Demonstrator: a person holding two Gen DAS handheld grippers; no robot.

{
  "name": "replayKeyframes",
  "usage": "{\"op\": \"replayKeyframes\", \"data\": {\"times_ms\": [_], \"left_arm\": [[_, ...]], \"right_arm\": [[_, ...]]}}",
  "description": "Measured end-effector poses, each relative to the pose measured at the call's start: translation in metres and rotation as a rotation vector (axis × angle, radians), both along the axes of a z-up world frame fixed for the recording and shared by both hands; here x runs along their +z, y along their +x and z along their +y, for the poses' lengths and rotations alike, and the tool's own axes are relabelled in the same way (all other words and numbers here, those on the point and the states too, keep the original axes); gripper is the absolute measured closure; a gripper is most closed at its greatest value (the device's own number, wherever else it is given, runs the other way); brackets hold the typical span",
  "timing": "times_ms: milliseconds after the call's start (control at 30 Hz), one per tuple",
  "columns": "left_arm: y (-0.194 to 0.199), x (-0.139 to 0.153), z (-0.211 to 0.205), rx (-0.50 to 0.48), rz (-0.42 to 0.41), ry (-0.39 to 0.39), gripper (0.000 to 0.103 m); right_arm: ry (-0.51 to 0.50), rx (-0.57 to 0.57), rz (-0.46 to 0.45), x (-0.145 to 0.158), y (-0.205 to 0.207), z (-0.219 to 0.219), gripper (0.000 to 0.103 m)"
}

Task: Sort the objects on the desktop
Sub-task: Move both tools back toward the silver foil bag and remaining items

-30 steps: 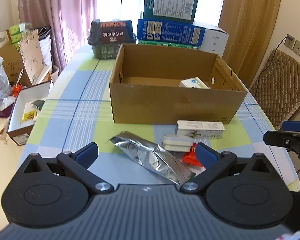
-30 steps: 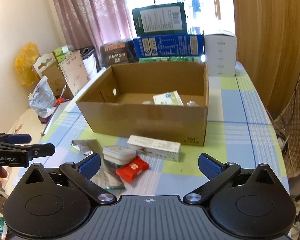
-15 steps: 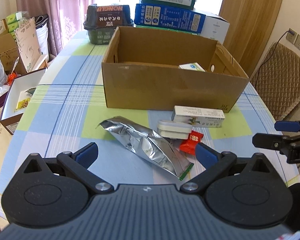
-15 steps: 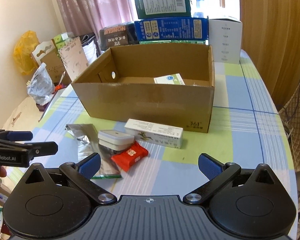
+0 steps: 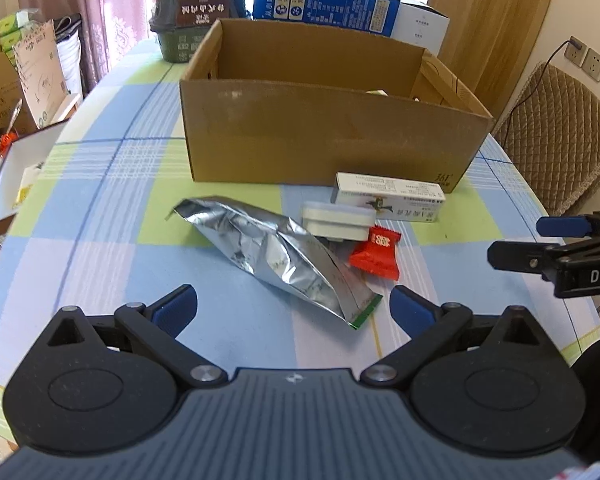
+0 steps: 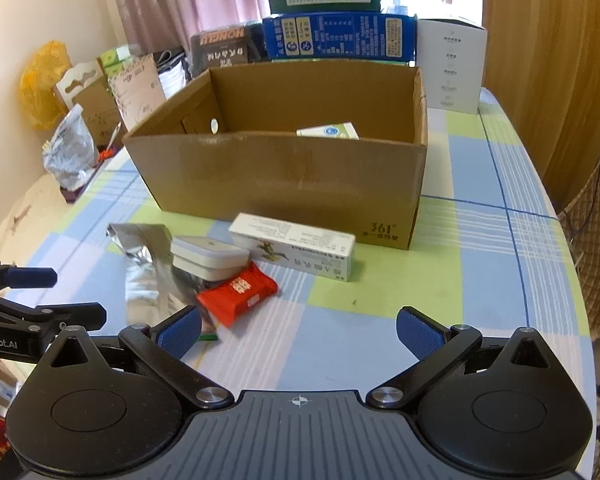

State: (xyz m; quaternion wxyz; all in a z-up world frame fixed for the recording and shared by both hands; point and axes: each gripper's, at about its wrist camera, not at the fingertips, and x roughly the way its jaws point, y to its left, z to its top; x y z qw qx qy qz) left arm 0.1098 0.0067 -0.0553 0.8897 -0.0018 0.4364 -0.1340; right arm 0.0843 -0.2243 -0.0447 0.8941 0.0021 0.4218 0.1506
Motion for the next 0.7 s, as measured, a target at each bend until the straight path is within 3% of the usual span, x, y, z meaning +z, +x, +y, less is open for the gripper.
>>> {"op": "replayKeyframes", "data": {"times_ms": [333,533,567,700], "left_arm": [[0.018,-0.029,-0.008,-0.001,0.046,-0.066,0.018],[0.027,-0.045,-0.015,-0.022,0.079,-0.076,0.039],[0.028,-0.047,-0.015,-0.023,0.085,-0.079,0.048],[0.024,-0.050,-0.008,-0.033,0.099,-0.089,0.058]], "right_arm": [[-0.016,0.050,0.026,-0.025,0.019,0.008,0.002],[-0.022,0.079,0.034,-0.036,0.030,0.018,0.003],[-0.025,0.086,0.036,-0.038,0.031,0.019,0.003],[-0.029,0.119,0.045,-0.041,0.032,0.026,0.009]]}}
